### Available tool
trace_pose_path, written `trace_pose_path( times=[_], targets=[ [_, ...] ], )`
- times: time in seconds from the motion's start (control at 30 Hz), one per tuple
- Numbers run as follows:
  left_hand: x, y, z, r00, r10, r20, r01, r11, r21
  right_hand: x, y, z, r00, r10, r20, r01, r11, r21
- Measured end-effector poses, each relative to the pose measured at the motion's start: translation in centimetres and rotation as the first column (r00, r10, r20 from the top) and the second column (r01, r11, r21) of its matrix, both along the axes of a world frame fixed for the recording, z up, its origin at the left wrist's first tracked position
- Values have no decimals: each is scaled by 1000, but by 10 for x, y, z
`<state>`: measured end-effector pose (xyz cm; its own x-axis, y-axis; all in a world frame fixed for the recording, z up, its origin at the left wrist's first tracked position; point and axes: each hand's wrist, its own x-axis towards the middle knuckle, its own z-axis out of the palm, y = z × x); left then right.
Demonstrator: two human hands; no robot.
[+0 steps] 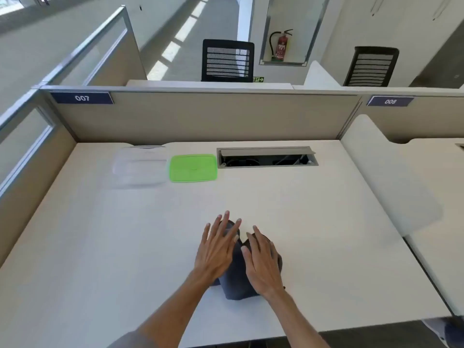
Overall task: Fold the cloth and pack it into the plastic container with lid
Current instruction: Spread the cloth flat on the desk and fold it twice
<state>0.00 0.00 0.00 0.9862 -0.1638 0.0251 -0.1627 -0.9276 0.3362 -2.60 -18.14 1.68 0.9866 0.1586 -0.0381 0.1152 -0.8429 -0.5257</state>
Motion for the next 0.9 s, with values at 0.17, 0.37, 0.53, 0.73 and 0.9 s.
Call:
trace_pose_path(
  times=[0.17,0.37,0.53,0.73,0.9],
  targets=[
    [-4,-1,3,977,-198,-74,198,980,-9,-8,-9,-7,997,30,-65,-29,999,28],
    [-3,2,23,955,-270,-122,242,948,-205,-3,-16,8,1000,12,-19,-9,986,165],
    [-4,6,47,959,-274,-73,242,927,-288,-1,-23,49,977,92,-194,-55,980,190],
    [-7,11,65,984,-181,6,170,914,-369,-2,-46,65,930,152,-334,-116,985,127],
    [-7,22,76,997,-75,16,75,907,-415,-9,-80,69,877,193,-441,-159,981,113]
  ],
)
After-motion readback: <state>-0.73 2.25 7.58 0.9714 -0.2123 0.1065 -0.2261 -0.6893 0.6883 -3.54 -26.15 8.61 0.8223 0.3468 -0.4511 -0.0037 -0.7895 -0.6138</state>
